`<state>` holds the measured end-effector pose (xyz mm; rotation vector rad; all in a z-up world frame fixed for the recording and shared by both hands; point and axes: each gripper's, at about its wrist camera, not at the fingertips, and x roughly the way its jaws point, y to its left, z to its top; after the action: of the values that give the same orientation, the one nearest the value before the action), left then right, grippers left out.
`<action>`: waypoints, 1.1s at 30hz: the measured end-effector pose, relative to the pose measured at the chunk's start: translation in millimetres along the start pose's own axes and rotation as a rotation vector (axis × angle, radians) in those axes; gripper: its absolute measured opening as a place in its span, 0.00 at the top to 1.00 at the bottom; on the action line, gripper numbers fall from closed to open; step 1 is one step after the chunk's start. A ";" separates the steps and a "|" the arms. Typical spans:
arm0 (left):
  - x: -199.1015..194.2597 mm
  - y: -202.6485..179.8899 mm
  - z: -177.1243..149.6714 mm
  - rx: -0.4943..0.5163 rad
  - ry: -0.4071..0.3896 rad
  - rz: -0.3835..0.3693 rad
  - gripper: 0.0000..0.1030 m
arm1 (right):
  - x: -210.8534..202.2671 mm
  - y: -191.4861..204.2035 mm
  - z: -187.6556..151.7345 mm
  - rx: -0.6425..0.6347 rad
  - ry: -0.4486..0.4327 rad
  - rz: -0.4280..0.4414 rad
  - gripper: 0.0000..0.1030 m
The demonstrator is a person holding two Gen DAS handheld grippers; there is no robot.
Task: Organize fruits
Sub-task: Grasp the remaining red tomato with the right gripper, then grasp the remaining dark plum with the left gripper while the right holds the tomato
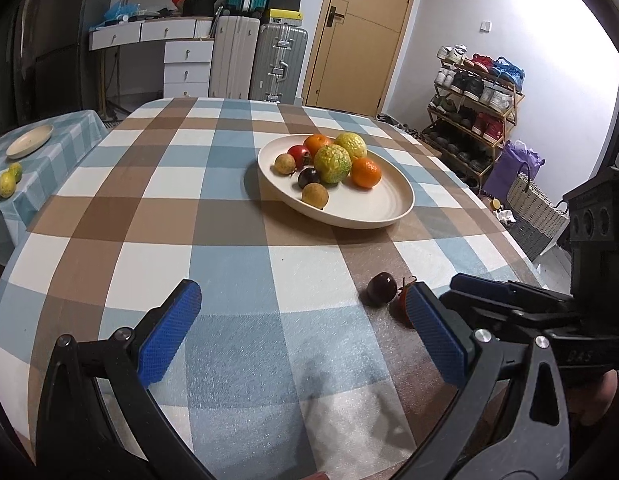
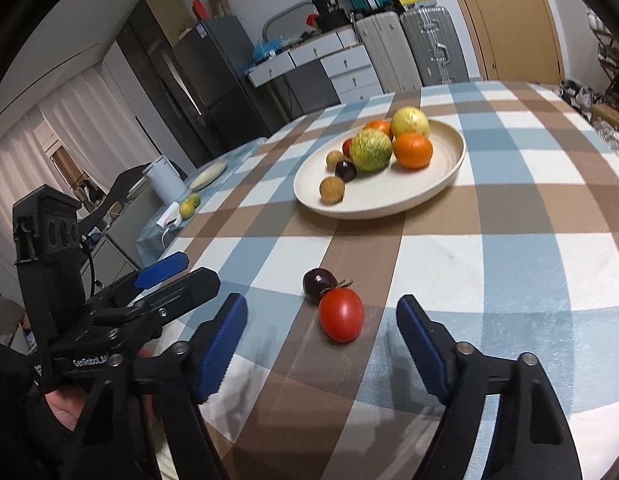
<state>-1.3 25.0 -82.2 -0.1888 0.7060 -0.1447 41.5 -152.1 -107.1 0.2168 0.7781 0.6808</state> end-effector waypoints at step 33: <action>25.5 -16.1 6.8 0.053 0.084 -0.054 0.01 | -4.2 -23.0 6.6 0.061 -0.017 -0.036 0.73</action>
<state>21.2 5.1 -89.6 -0.1515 0.7799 -0.2241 55.2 -172.1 -109.8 0.2629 0.7858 0.6208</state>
